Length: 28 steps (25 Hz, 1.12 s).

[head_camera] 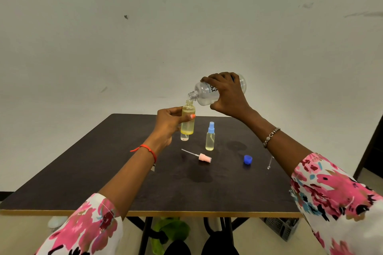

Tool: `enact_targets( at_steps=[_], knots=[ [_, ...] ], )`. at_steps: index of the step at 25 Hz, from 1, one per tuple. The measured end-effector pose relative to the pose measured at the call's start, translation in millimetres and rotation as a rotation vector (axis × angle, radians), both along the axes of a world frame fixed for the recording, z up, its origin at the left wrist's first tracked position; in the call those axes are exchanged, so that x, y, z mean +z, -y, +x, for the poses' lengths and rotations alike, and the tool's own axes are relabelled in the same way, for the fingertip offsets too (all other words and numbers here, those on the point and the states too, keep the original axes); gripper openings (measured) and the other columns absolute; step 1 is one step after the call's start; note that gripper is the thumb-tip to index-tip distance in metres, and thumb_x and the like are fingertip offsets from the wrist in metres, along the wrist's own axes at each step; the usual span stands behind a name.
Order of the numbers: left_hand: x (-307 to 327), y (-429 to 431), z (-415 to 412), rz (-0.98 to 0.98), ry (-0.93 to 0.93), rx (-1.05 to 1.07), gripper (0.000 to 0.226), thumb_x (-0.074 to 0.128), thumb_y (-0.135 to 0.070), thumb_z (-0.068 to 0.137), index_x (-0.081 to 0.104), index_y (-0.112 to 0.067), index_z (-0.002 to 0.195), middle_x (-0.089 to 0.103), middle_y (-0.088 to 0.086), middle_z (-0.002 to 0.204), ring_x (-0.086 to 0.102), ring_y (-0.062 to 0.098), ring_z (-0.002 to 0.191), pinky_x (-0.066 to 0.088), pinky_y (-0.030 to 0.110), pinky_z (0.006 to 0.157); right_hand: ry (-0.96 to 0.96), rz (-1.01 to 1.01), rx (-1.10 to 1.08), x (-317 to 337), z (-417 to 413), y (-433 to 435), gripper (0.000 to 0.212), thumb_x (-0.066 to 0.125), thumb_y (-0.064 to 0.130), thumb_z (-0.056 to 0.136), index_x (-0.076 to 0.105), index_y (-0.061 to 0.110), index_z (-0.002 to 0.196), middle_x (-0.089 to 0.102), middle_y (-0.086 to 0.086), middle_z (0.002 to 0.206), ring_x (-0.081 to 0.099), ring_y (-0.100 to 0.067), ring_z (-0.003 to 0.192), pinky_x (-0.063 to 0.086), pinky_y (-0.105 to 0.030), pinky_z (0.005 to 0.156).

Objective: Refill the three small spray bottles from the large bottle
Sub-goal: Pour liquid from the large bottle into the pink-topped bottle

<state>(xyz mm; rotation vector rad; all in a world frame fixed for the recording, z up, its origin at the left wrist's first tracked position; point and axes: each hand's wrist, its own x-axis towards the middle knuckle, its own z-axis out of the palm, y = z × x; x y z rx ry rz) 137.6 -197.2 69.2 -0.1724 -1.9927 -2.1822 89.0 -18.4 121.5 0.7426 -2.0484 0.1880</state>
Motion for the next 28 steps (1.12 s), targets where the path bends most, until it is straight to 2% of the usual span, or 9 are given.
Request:
enact_targets(
  at_steps=[2, 6, 13, 19, 26, 28],
  knots=[
    [-0.2, -0.3, -0.5, -0.002, 0.0, 0.001, 0.043, 0.072, -0.005, 0.074, 0.061, -0.004, 0.115, 0.066, 0.009, 0.11, 0.061, 0.021, 0.099, 0.053, 0.029, 0.07, 0.002, 0.002, -0.001, 0.0, -0.2, -0.4, 0.062, 0.061, 0.02, 0.054, 0.059, 0.018, 0.115, 0.065, -0.004, 0.108, 0.054, -0.031, 0.101, 0.031, -0.043, 0.092],
    [-1.9, 0.3, -2.2, -0.013, 0.008, 0.008, 0.044, 0.071, -0.006, 0.074, 0.061, -0.003, 0.117, 0.065, 0.011, 0.116, 0.061, 0.024, 0.104, 0.053, 0.036, 0.079, 0.003, 0.002, -0.001, -1.2, -1.0, 0.0, 0.061, 0.061, 0.02, 0.054, 0.059, 0.018, 0.115, 0.064, -0.004, 0.108, 0.055, -0.031, 0.101, 0.03, -0.043, 0.093],
    [-1.8, 0.7, -1.3, -0.008, 0.014, 0.011, 0.045, 0.071, -0.006, 0.074, 0.06, -0.003, 0.118, 0.065, 0.011, 0.117, 0.061, 0.02, 0.099, 0.053, 0.03, 0.073, -0.005, 0.006, -0.002, -2.2, -1.8, 0.6, 0.061, 0.062, 0.019, 0.054, 0.059, 0.018, 0.115, 0.065, -0.004, 0.108, 0.055, -0.031, 0.1, 0.031, -0.043, 0.093],
    [-3.9, -0.6, -2.5, -0.01, 0.022, 0.005, 0.045, 0.071, -0.005, 0.074, 0.06, -0.004, 0.117, 0.064, 0.011, 0.117, 0.06, 0.021, 0.103, 0.053, 0.032, 0.075, 0.005, 0.012, 0.003, -4.1, -2.6, -1.8, 0.063, 0.068, 0.016, 0.054, 0.058, 0.017, 0.116, 0.064, -0.006, 0.109, 0.055, -0.032, 0.101, 0.031, -0.044, 0.093],
    [-7.6, -1.4, -9.2, -0.004, 0.038, 0.001, 0.047, 0.074, -0.007, 0.072, 0.061, -0.004, 0.117, 0.066, 0.013, 0.116, 0.063, 0.027, 0.107, 0.053, 0.042, 0.086, 0.035, -0.002, 0.007, -7.8, -6.6, -3.7, 0.063, 0.062, 0.02, 0.054, 0.058, 0.017, 0.116, 0.064, -0.004, 0.109, 0.054, -0.03, 0.102, 0.029, -0.042, 0.093],
    [-8.7, -2.0, -10.7, -0.004, 0.038, -0.001, 0.047, 0.074, -0.006, 0.071, 0.061, -0.003, 0.116, 0.067, 0.014, 0.115, 0.064, 0.027, 0.106, 0.054, 0.04, 0.083, 0.054, -0.01, 0.009, -9.6, -8.5, -4.2, 0.063, 0.061, 0.021, 0.054, 0.057, 0.017, 0.116, 0.063, -0.004, 0.11, 0.053, -0.03, 0.102, 0.028, -0.042, 0.093]
  ],
)
